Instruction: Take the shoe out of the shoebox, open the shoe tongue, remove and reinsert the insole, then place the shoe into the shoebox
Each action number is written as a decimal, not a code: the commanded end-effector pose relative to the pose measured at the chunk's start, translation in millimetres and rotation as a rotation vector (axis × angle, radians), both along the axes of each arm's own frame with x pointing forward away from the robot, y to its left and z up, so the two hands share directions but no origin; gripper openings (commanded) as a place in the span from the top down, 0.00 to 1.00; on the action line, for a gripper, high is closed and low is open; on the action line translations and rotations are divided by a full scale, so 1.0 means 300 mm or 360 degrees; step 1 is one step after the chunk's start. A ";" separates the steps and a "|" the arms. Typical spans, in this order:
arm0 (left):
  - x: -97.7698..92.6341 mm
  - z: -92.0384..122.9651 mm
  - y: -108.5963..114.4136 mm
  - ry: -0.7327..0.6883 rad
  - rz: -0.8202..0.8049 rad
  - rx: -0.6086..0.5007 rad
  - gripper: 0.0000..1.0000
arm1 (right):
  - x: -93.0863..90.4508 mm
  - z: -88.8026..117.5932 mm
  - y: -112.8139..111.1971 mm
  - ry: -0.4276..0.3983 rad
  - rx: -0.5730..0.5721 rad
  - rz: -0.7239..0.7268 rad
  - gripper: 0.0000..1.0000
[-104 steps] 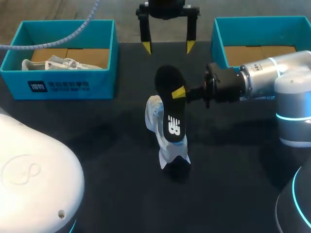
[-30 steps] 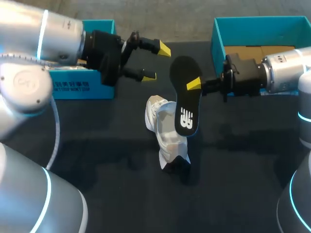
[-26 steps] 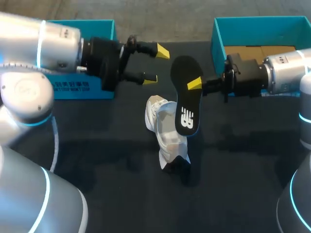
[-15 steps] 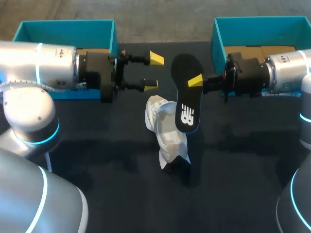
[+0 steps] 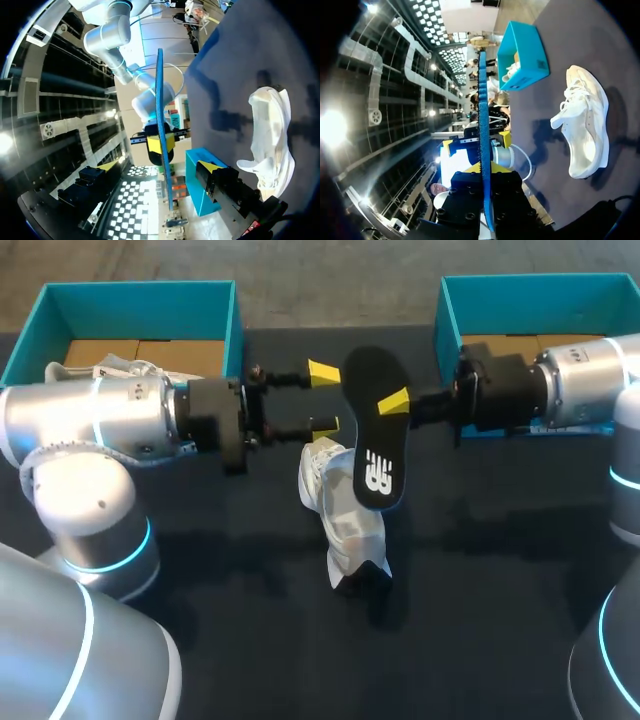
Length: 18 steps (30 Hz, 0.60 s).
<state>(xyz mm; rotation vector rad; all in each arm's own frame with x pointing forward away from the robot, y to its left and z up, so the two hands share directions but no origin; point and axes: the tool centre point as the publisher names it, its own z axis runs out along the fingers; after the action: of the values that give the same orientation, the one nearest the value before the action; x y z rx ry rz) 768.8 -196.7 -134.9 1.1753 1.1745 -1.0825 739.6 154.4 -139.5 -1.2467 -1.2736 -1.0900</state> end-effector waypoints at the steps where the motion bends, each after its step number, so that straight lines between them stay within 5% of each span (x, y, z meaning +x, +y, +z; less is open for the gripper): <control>1: 0.017 -0.012 -0.035 0.0002 0.0009 -0.0071 0.00 | 0.000 -0.002 0.019 0.0008 -0.0007 0.0018 1.00; 18: 0.041 0.001 -0.077 0.0036 0.0000 -0.0119 0.00 | -0.020 -0.027 0.067 0.0039 0.0014 0.0061 1.00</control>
<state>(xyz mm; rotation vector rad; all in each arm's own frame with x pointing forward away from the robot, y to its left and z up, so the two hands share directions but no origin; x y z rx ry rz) 778.5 -216.0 -133.6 1.1062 1.1439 -1.1329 731.9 170.1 -146.1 -1.2229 -1.2673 -1.0529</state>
